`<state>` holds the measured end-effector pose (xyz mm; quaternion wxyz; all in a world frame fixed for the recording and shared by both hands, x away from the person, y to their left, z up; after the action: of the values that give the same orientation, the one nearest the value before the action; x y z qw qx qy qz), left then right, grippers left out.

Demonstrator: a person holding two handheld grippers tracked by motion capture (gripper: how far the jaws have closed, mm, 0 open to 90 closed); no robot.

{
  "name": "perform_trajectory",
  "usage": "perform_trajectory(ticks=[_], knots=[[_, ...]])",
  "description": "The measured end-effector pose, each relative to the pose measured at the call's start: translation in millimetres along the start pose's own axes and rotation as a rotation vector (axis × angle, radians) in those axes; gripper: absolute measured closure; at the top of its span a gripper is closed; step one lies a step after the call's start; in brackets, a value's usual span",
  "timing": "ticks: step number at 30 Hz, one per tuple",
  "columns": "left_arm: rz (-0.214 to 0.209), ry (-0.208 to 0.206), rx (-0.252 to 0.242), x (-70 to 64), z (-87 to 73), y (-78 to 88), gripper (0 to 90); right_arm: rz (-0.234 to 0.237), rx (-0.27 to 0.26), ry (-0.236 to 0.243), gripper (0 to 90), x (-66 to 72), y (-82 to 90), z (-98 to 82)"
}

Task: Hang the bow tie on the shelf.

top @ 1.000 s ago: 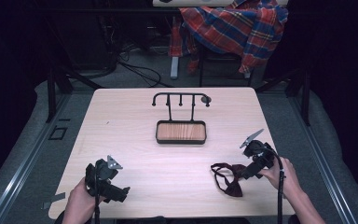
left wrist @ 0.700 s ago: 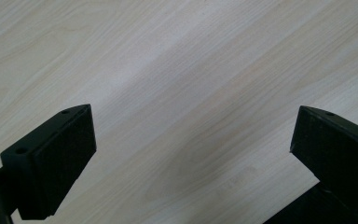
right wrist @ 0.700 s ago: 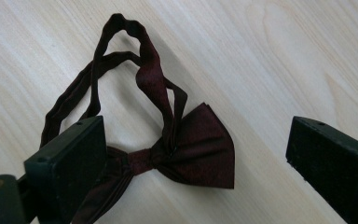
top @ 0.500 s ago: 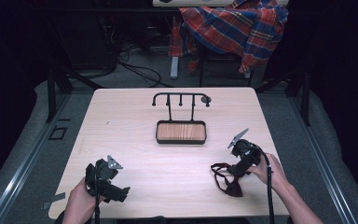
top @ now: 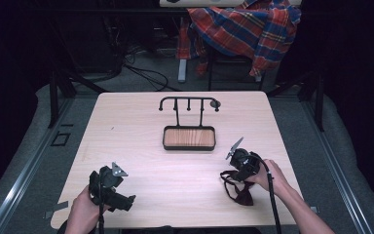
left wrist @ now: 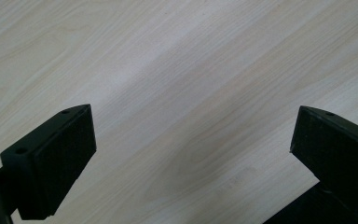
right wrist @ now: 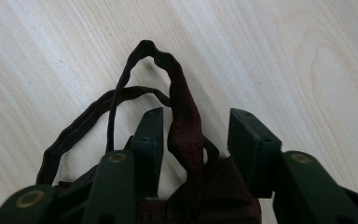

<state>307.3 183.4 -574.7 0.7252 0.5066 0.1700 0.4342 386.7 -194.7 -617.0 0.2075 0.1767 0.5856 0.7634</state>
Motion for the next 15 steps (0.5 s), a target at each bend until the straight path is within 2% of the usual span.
perform_trajectory(ticks=[2, 3, 6, 7, 11, 15], knots=[[0.001, -0.002, 0.001, -0.1, 0.0, 0.1, 0.1, 0.007, 0.004, -0.006, 64.5, 1.4, -2.1, -1.2], [0.003, -0.003, 0.002, -0.3, -0.1, 0.1, 0.1, -0.007, 0.02, -0.002, 65.8, -0.1, -1.7, -2.6], [0.002, -0.003, 0.0, -0.3, 0.0, 0.2, 0.1, 0.009, 0.024, -0.009, 70.2, 0.1, -4.8, -4.9], [0.001, -0.002, 0.0, -0.2, 0.0, 0.3, 0.1, -0.007, 0.043, 0.003, 71.2, -1.7, -4.2, -6.4], [0.001, -0.003, 0.0, 0.0, -0.1, 0.4, 0.1, 0.001, 0.057, 0.008, 76.8, 0.7, -7.4, -7.9], [0.003, -0.003, -0.001, -0.2, 0.0, 0.3, 0.1, 0.0, 0.069, 0.014, 87.1, 1.5, -7.8, -10.5]])
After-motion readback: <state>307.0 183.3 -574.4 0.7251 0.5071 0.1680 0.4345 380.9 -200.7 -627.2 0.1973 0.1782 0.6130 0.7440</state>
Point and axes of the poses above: each handheld gripper's, and its own axes: y roughly backward along the jaws, z roughly out of its top, x roughly to its left, the point moved 9 cm from there along -y, roughly forward along the jaws, and after that the axes turned 6 degrees about z, right-handed, at the moved point
